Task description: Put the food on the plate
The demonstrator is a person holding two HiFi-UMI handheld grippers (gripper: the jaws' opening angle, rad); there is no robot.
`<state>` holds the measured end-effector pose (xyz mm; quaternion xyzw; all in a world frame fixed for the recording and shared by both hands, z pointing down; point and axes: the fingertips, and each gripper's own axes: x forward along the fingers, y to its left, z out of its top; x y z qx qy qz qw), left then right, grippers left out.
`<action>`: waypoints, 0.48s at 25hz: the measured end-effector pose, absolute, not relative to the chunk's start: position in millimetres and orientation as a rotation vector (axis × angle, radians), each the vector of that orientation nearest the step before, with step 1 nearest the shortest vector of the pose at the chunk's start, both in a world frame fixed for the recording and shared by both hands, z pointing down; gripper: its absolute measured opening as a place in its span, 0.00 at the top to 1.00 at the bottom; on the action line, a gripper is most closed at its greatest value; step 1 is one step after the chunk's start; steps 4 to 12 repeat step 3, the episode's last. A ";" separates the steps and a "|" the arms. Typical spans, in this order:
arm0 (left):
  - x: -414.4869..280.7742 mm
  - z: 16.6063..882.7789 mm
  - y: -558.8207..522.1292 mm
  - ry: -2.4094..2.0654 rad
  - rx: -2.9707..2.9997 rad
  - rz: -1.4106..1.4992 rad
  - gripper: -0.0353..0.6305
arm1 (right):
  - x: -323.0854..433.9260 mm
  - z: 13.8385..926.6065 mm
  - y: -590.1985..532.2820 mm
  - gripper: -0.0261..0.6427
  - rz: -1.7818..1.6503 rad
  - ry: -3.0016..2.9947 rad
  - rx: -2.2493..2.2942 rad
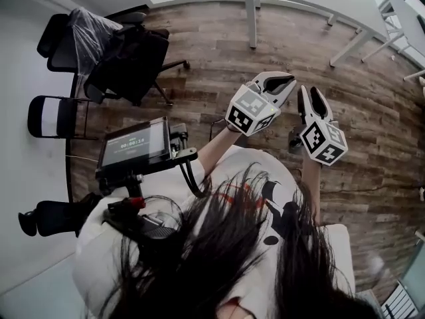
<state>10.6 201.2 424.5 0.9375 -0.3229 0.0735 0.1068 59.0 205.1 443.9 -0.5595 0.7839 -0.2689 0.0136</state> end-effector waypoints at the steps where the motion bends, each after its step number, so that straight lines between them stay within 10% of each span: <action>1: 9.2 424.4 199.7 -0.944 2.763 0.218 0.94 | 57.7 443.9 203.7 0.72 -0.839 2.438 -1.748; 12: 6.3 424.5 196.8 -0.931 2.767 0.222 0.94 | 55.2 444.1 200.9 0.72 -0.841 2.428 -1.758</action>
